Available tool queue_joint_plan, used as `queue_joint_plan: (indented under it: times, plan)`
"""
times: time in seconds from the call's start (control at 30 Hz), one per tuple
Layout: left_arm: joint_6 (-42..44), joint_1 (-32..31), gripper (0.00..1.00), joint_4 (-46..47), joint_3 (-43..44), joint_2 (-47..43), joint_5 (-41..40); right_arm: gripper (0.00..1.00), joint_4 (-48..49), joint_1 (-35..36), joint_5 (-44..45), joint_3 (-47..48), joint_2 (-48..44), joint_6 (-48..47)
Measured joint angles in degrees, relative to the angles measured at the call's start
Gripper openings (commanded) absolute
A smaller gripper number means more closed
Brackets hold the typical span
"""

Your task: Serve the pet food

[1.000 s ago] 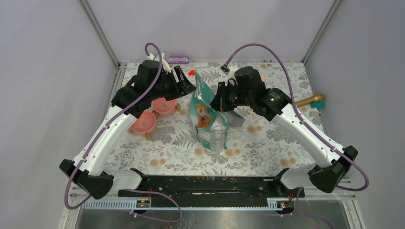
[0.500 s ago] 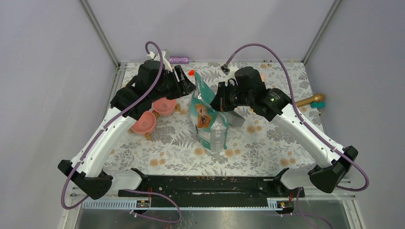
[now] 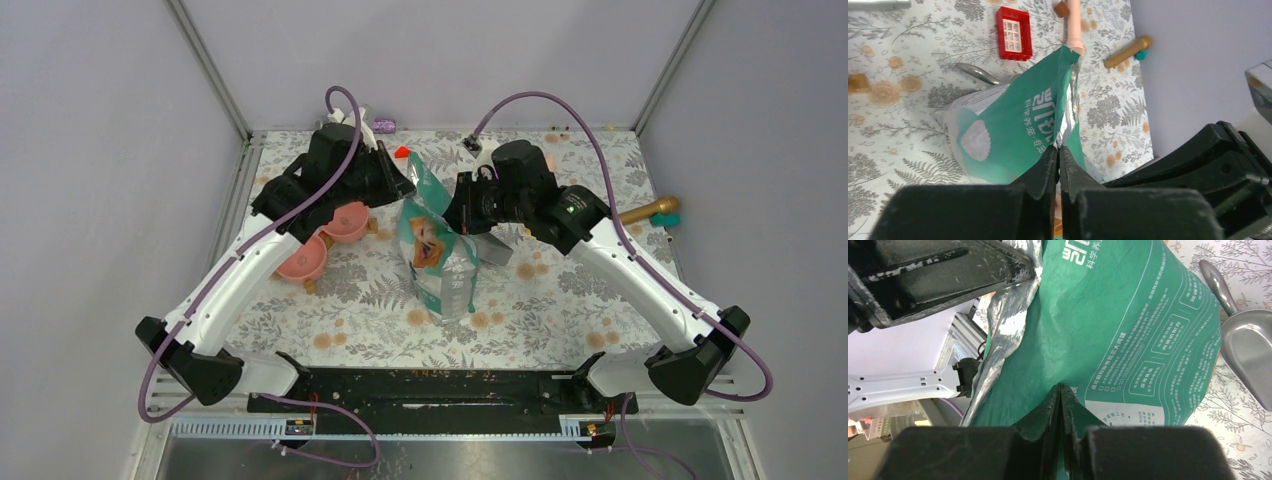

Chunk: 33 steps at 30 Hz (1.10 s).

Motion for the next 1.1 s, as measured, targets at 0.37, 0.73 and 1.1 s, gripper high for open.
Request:
queue_joint_plan:
  times: [0.37,0.73,1.1]
  plan:
    - [-2.4,-0.5,0.00,12.6,-11.0,-7.1,1.7,0.48,-1.2,0.0,2.1,6.4,0.8,-0.9]
    - [-4.1,-0.5,0.00,19.1,-14.8,-8.5,4.0,0.45,1.1,0.1,2.1,16.2,9.7,-5.1]
    - [-3.4,-0.3,0.00,18.8,-15.2,-9.3,3.7,0.31,0.0,0.1,3.6,21.1,14.0,-7.1]
